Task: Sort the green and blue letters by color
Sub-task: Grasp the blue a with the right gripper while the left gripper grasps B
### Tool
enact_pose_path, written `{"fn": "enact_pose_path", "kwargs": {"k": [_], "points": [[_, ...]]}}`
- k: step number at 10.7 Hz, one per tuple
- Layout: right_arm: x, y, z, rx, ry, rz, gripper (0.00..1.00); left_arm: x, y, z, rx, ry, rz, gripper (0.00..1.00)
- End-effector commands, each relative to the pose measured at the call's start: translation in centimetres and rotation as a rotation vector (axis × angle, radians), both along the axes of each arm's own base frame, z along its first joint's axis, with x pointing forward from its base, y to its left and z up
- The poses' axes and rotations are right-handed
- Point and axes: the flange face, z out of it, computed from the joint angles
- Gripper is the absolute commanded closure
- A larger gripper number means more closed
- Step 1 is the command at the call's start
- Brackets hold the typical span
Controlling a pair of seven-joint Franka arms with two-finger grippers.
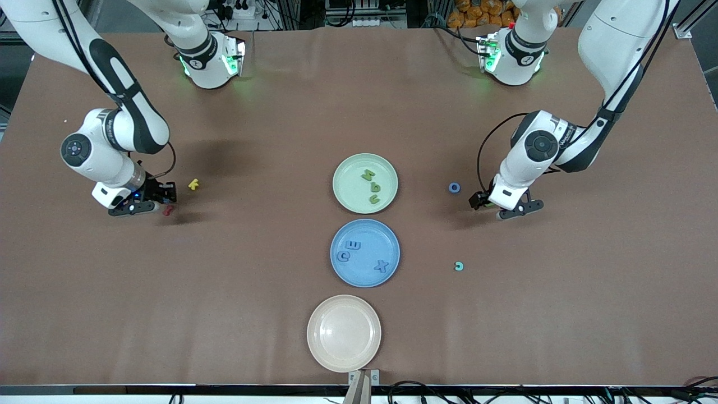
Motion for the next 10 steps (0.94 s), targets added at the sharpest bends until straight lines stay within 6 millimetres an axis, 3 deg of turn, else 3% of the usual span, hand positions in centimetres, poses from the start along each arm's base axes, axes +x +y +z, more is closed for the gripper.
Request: {"fn": "enact_pose_path", "kwargs": {"k": [1,4,7,8,9,10], "points": [[3.0,2.7,3.1,0.005,-0.035,-0.077,1.0,-0.6,0.1,-0.2,0.01,0.008,-0.035,0.0],[5.9,9.1,5.3,0.019,-0.023,-0.215,1.0,-0.8,0.0,-0.6,0.014,0.023,-0.039,0.0],[8.2,17.7,6.4,0.044,-0.049,-0.384,1.0,-0.7,0.2,-0.6,0.014,0.022,-0.038,0.0],[8.6,21.5,6.6,0.067,-0.051,-0.437,1.0,-0.5,0.2,-0.4,0.014,0.016,-0.056,0.24],[9.4,25.5,7.4,0.128,-0.043,-0.507,1.0,-0.2,1.1,-0.3,0.015,0.014,-0.071,0.99],[10.2,28.9,6.8,0.184,-0.025,-0.568,1.0,0.0,1.8,-0.2,0.016,0.011,-0.08,1.0]]}}
